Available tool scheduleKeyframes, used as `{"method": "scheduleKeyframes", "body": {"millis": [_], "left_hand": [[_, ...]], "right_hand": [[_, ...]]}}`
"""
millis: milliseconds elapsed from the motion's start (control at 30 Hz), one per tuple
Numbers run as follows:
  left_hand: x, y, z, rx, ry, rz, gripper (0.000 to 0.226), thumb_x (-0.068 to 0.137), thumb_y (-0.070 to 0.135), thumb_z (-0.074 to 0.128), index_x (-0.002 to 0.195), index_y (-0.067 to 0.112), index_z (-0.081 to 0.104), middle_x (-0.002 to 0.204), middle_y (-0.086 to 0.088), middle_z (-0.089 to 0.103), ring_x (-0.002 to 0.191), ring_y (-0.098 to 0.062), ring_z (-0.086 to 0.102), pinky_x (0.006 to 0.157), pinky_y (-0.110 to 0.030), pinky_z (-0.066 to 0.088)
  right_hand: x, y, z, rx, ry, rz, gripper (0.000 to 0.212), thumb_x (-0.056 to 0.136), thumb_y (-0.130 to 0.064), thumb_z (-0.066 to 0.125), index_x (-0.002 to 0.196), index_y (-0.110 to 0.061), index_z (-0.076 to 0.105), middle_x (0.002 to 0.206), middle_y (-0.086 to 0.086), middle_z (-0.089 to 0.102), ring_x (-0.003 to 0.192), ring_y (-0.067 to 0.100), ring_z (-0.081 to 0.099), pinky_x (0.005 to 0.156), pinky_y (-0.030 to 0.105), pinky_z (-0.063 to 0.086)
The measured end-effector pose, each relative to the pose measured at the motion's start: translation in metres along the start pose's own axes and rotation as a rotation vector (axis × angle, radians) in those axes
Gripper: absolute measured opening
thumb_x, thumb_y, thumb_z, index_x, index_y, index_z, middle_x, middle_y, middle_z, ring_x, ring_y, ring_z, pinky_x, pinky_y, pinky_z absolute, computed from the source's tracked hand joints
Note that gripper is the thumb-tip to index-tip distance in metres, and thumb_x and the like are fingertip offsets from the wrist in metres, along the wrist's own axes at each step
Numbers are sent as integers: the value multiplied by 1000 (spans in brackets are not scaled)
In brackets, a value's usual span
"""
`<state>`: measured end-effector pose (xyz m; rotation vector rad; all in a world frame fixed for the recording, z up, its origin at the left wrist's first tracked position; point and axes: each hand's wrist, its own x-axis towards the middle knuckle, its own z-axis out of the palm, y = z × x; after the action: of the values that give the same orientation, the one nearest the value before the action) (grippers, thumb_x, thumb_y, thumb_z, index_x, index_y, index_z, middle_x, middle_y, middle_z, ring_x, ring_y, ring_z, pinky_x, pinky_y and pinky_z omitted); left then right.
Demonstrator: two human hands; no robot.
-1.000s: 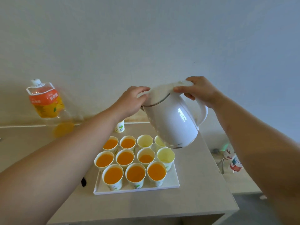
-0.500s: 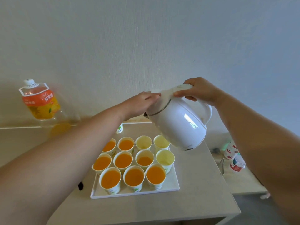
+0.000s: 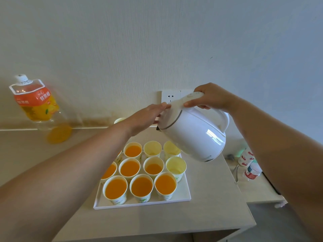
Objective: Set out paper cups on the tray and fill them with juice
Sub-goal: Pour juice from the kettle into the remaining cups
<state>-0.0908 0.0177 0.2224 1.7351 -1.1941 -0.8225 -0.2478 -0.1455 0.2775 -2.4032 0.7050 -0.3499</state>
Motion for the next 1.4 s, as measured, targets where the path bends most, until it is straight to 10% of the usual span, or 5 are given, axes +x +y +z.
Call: {"method": "scheduleKeyframes", "body": {"millis": [233,500,1400], "left_hand": [[-1,-10,0,52,-19,35,40,99,36,44,139,29,45,136,10,48,122,-11,49,101,-27,43],[-3,-14,0,134,50,116,47,90,27,63,135,26,49,130,7,55,105,-6,57,74,-9,42],[0,-24,1,103,38,137,50,88,30,65,135,25,50,130,7,57,111,-12,57,84,-15,44]], "right_hand": [[2,-8,5,-65,-1,-5,43,72,-40,78,53,-16,47,43,-6,46,43,8,41,57,27,34],[3,-12,9,-93,-9,-1,42,72,-38,79,54,-17,48,43,-8,46,41,6,41,54,25,34],[6,-15,8,-156,-56,2,41,71,-43,78,57,-16,50,47,-4,48,41,6,41,54,25,34]]}}
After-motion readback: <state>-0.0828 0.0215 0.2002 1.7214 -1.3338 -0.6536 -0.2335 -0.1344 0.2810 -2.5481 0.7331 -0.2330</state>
